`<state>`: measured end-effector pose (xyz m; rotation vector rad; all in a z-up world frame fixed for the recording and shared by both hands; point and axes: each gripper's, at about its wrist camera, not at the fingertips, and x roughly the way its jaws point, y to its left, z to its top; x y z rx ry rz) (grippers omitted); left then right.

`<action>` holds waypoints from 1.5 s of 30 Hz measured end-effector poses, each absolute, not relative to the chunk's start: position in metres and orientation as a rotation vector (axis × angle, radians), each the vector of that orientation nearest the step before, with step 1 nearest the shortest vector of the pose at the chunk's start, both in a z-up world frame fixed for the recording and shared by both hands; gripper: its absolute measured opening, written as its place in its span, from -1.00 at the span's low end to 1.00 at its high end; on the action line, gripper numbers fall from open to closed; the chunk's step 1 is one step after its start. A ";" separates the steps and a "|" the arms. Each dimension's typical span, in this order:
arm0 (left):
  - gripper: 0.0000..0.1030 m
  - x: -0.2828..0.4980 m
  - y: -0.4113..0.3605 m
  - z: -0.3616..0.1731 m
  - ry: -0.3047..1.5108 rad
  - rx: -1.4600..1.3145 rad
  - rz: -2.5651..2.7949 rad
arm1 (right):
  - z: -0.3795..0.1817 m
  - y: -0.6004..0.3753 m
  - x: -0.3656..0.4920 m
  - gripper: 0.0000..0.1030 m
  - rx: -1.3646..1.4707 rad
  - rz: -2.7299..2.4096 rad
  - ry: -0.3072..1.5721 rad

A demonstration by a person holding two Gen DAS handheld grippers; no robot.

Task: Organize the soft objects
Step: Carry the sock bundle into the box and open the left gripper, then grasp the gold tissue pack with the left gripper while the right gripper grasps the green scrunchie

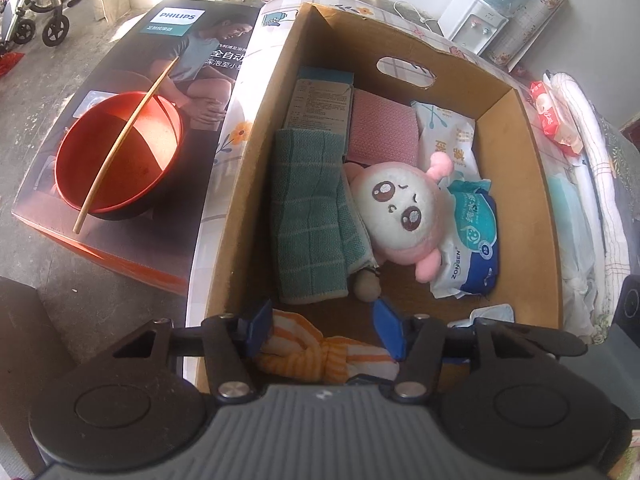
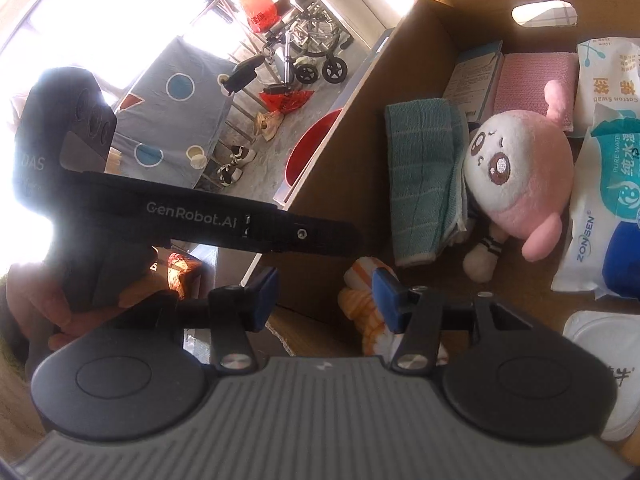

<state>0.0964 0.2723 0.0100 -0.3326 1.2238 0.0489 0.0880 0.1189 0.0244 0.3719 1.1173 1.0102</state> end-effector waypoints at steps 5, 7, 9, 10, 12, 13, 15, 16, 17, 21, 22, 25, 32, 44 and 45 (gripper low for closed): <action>0.15 0.095 0.268 0.015 1.198 -0.327 0.042 | 0.022 0.112 0.098 0.04 0.398 1.014 1.109; 0.16 0.093 0.266 0.021 1.175 -0.327 0.039 | 0.024 0.105 0.100 0.04 0.411 1.016 1.092; 0.21 0.090 0.263 0.028 1.148 -0.326 0.039 | 0.030 0.095 0.100 0.06 0.429 1.017 1.071; 0.23 0.089 0.261 0.032 1.129 -0.324 0.034 | 0.033 0.087 0.100 0.07 0.445 1.018 1.055; 0.31 0.084 0.255 0.041 1.093 -0.324 0.023 | 0.040 0.071 0.099 0.10 0.470 1.015 1.025; 0.34 0.082 0.251 0.045 1.074 -0.324 0.016 | 0.045 0.059 0.098 0.10 0.489 1.009 1.004; 0.44 0.077 0.240 0.054 1.035 -0.312 -0.002 | 0.052 0.034 0.095 0.12 0.528 0.993 0.964; 0.46 0.074 0.233 0.058 1.017 -0.304 -0.013 | 0.056 0.022 0.093 0.13 0.548 0.983 0.944; 0.52 0.072 0.227 0.060 1.005 -0.298 -0.025 | 0.059 0.010 0.092 0.15 0.564 0.972 0.926; 0.63 0.063 0.192 0.067 0.932 -0.303 -0.098 | 0.068 -0.041 0.080 0.19 0.623 0.905 0.838; 0.64 0.061 0.183 0.067 0.919 -0.303 -0.121 | 0.068 -0.055 0.075 0.21 0.638 0.877 0.815; 0.65 0.056 0.148 0.061 0.888 -0.303 -0.197 | 0.065 -0.096 0.062 0.25 0.664 0.794 0.762; 0.66 0.056 0.047 0.038 0.851 -0.185 -0.349 | 0.038 -0.190 0.033 0.26 0.705 0.531 0.680; 0.63 0.081 -0.115 -0.015 0.811 0.094 -0.581 | -0.017 -0.304 0.004 0.26 0.509 -0.023 0.636; 0.60 0.085 -0.124 -0.019 0.813 0.119 -0.589 | -0.019 -0.309 0.005 0.25 0.487 -0.051 0.632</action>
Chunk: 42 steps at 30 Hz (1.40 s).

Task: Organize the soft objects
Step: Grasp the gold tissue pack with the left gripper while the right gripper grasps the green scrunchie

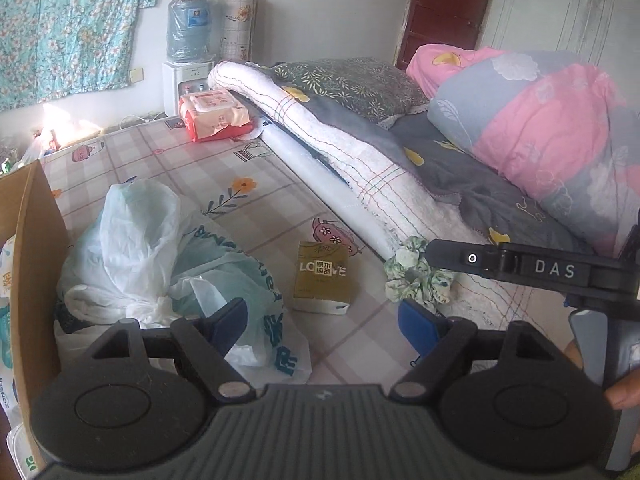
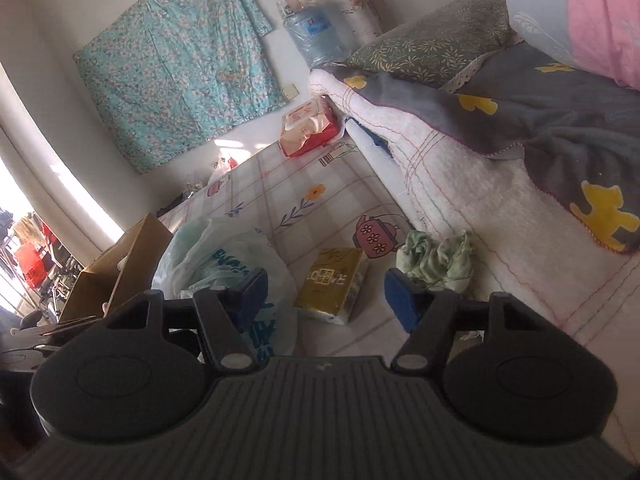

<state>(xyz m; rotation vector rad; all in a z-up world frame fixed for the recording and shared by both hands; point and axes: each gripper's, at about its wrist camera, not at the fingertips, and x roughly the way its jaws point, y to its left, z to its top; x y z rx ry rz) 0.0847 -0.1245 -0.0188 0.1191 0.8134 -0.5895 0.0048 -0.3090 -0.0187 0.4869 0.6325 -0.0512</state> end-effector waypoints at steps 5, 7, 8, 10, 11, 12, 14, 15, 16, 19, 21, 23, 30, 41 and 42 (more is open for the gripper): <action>0.49 0.103 -0.155 -0.033 0.834 0.211 -0.614 | -0.031 -0.335 0.019 0.18 0.418 -0.129 0.640; 0.48 0.112 -0.164 -0.038 0.847 0.227 -0.623 | -0.036 -0.338 0.027 0.13 0.391 -0.139 0.655; 0.48 0.115 -0.169 -0.040 0.853 0.231 -0.627 | -0.041 -0.340 0.031 0.06 0.380 -0.140 0.665; 0.48 0.122 -0.178 -0.046 0.864 0.246 -0.635 | -0.049 -0.344 0.042 -0.01 0.364 -0.139 0.691; 0.48 0.125 -0.182 -0.050 0.872 0.255 -0.635 | -0.053 -0.345 0.046 -0.06 0.357 -0.140 0.702; 0.48 0.129 -0.186 -0.053 0.879 0.265 -0.633 | -0.056 -0.346 0.049 -0.10 0.346 -0.142 0.712; 0.48 0.135 -0.193 -0.060 0.891 0.291 -0.625 | -0.061 -0.347 0.055 -0.15 0.315 -0.155 0.730; 0.48 0.138 -0.197 -0.063 0.895 0.306 -0.621 | -0.062 -0.348 0.055 -0.22 0.309 -0.156 0.735; 0.48 0.140 -0.201 -0.066 0.901 0.324 -0.616 | -0.064 -0.349 0.056 -0.26 0.311 -0.154 0.738; 0.48 0.148 -0.210 -0.074 0.924 0.358 -0.608 | -0.068 -0.353 0.057 -0.46 0.321 -0.153 0.742; 0.48 0.153 -0.214 -0.079 0.938 0.373 -0.598 | -0.069 -0.357 0.056 -0.58 0.335 -0.153 0.741; 0.48 0.158 -0.218 -0.084 0.953 0.381 -0.588 | -0.070 -0.360 0.054 -0.58 0.363 -0.146 0.737; 0.31 0.182 -0.226 -0.103 1.059 0.392 -0.523 | -0.072 -0.359 0.054 -0.59 0.370 -0.140 0.726; 0.04 0.178 -0.222 -0.096 1.054 0.350 -0.508 | -0.062 -0.352 0.045 -0.84 0.361 -0.143 0.673; 0.04 0.175 -0.221 -0.092 1.048 0.344 -0.511 | -0.060 -0.352 0.044 -0.84 0.366 -0.141 0.666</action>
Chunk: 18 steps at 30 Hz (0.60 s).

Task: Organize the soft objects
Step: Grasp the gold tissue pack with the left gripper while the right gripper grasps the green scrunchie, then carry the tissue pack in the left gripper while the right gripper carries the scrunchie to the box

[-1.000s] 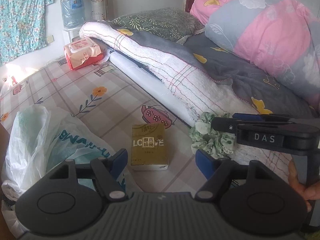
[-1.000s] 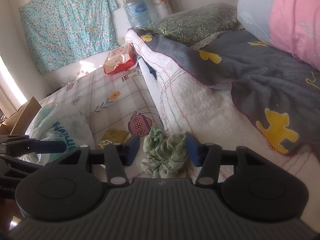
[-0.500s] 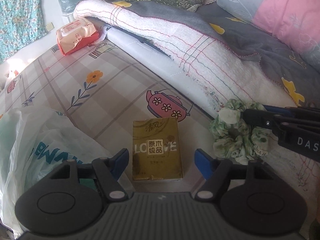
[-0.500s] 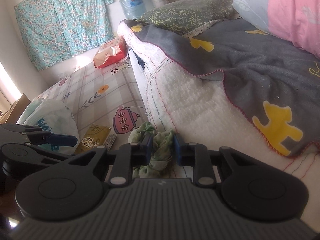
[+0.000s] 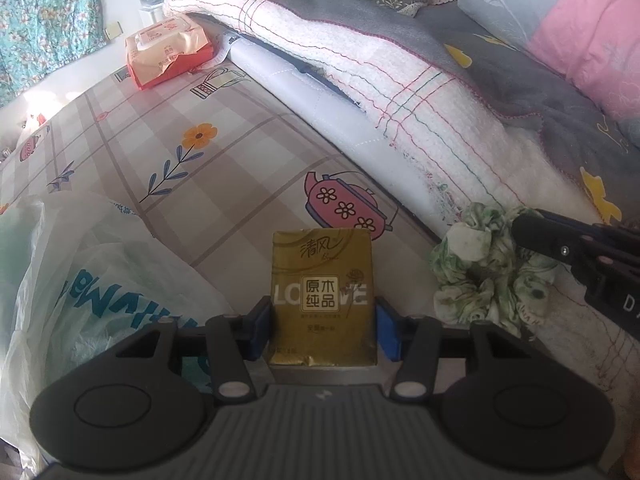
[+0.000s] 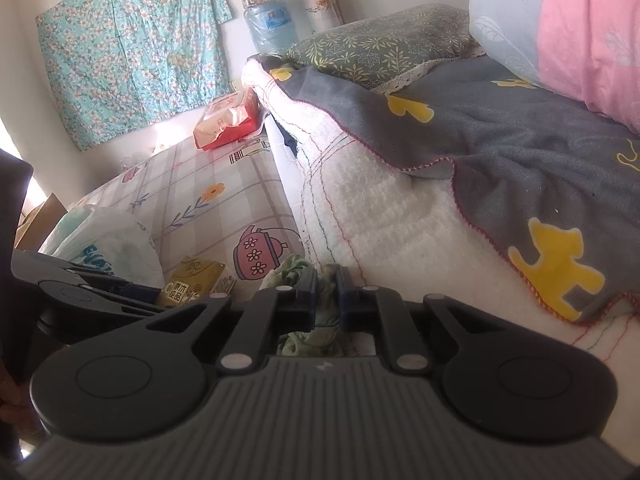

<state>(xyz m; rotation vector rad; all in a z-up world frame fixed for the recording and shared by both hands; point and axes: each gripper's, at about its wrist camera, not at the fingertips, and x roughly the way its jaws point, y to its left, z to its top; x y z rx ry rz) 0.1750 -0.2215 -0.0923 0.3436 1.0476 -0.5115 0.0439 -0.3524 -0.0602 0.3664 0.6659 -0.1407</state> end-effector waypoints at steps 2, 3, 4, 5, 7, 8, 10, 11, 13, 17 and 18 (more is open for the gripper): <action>0.04 0.168 -0.219 -0.082 1.021 0.332 -0.518 | -0.056 -0.352 0.040 -0.84 0.378 -0.135 0.650; 0.04 0.165 -0.218 -0.077 1.008 0.327 -0.521 | -0.054 -0.352 0.038 -0.85 0.381 -0.133 0.645; 0.04 0.162 -0.217 -0.071 0.994 0.322 -0.523 | -0.051 -0.350 0.035 -0.85 0.383 -0.130 0.635; 0.04 0.158 -0.215 -0.066 0.982 0.316 -0.521 | -0.048 -0.348 0.033 -0.85 0.383 -0.129 0.626; 0.04 0.152 -0.211 -0.055 0.958 0.299 -0.523 | -0.042 -0.346 0.028 -0.85 0.382 -0.124 0.609; 0.04 0.148 -0.209 -0.049 0.945 0.292 -0.525 | -0.038 -0.344 0.025 -0.85 0.379 -0.123 0.599; 0.04 0.140 -0.203 -0.037 0.917 0.277 -0.527 | -0.028 -0.339 0.016 -0.86 0.372 -0.121 0.572; 0.04 0.135 -0.199 -0.031 0.902 0.269 -0.528 | -0.025 -0.338 0.014 -0.86 0.370 -0.120 0.563; 0.04 0.127 -0.190 -0.019 0.876 0.247 -0.529 | -0.015 -0.334 0.006 -0.86 0.366 -0.112 0.536; 0.04 0.110 -0.166 0.006 0.822 0.188 -0.527 | 0.003 -0.321 -0.007 -0.86 0.353 -0.083 0.490; 0.04 0.105 -0.156 0.013 0.806 0.170 -0.520 | 0.008 -0.318 -0.010 -0.86 0.352 -0.070 0.481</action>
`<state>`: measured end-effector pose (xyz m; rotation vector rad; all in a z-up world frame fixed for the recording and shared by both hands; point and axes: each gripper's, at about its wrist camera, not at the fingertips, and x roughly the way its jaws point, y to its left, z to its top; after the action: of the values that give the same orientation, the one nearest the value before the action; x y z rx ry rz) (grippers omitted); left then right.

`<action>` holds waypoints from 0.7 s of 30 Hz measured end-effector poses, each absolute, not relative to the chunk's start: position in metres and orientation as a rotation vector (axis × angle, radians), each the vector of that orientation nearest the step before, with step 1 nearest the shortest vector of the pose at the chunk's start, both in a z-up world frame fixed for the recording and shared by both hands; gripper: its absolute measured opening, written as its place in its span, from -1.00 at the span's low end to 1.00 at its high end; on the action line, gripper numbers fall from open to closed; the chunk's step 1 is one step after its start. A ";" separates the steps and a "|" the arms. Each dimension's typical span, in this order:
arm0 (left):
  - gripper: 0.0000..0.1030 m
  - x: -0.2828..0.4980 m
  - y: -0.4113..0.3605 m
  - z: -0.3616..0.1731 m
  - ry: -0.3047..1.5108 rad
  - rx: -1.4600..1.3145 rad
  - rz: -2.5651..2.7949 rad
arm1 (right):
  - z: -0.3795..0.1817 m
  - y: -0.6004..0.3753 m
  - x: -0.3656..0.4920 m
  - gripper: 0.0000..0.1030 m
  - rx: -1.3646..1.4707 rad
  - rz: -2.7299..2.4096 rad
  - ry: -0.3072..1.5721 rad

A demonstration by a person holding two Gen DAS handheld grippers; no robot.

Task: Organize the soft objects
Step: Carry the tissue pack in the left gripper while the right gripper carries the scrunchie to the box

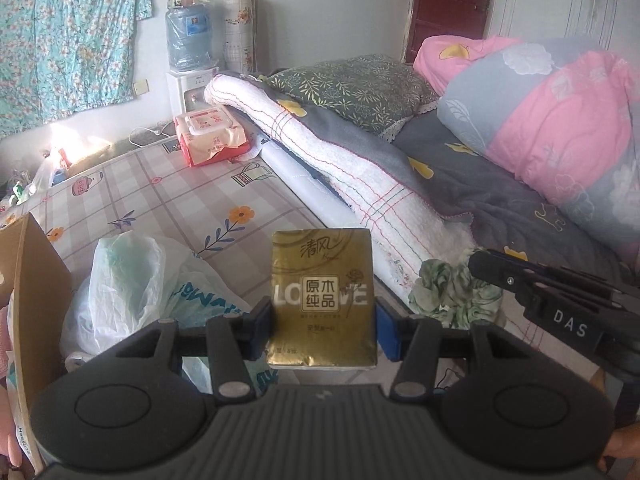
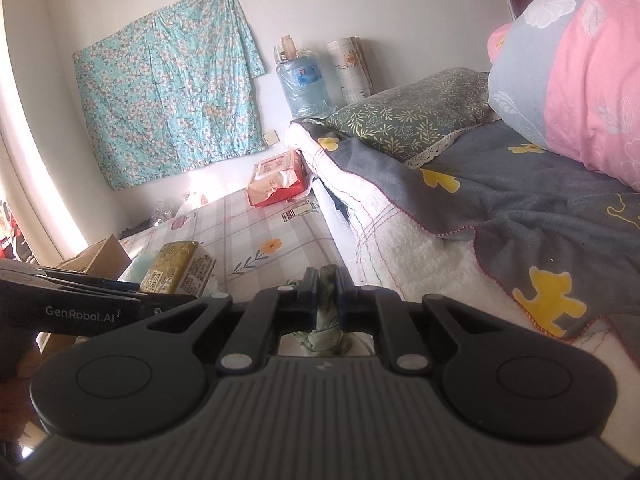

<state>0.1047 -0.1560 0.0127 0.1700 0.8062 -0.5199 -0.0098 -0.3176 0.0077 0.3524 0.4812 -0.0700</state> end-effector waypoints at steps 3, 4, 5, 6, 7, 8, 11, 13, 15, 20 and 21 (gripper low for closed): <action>0.04 0.092 -0.125 0.028 0.777 0.124 -0.478 | 0.021 -0.304 -0.015 -0.86 0.351 -0.021 0.456; 0.04 0.088 -0.113 0.032 0.769 0.107 -0.460 | 0.025 -0.298 -0.017 -0.86 0.347 -0.005 0.448; 0.04 0.084 -0.102 0.036 0.762 0.094 -0.443 | 0.029 -0.292 -0.017 -0.86 0.342 0.012 0.442; 0.04 0.080 -0.088 0.041 0.754 0.077 -0.420 | 0.034 -0.285 -0.017 -0.86 0.334 0.035 0.437; 0.04 0.075 -0.072 0.046 0.745 0.058 -0.394 | 0.038 -0.277 -0.017 -0.86 0.327 0.058 0.433; 0.04 0.072 -0.060 0.049 0.739 0.043 -0.372 | 0.042 -0.271 -0.016 -0.86 0.321 0.080 0.429; 0.04 0.061 -0.007 0.063 0.717 -0.021 -0.270 | 0.055 -0.244 -0.011 -0.86 0.302 0.164 0.422; 0.04 0.055 0.025 0.070 0.704 -0.053 -0.193 | 0.063 -0.224 -0.008 -0.86 0.294 0.226 0.424; 0.04 0.049 0.056 0.074 0.696 -0.086 -0.119 | 0.069 -0.203 -0.002 -0.85 0.291 0.292 0.439; 0.04 0.035 0.123 0.072 0.684 -0.181 0.010 | 0.082 -0.148 0.011 -0.86 0.298 0.458 0.491; 0.04 0.033 0.133 0.069 0.685 -0.196 0.028 | 0.086 -0.138 0.013 -0.85 0.296 0.486 0.499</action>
<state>0.0335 0.1327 0.0694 -0.1959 0.6846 0.0283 0.0126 -0.1377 0.0855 0.2958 0.4988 0.4855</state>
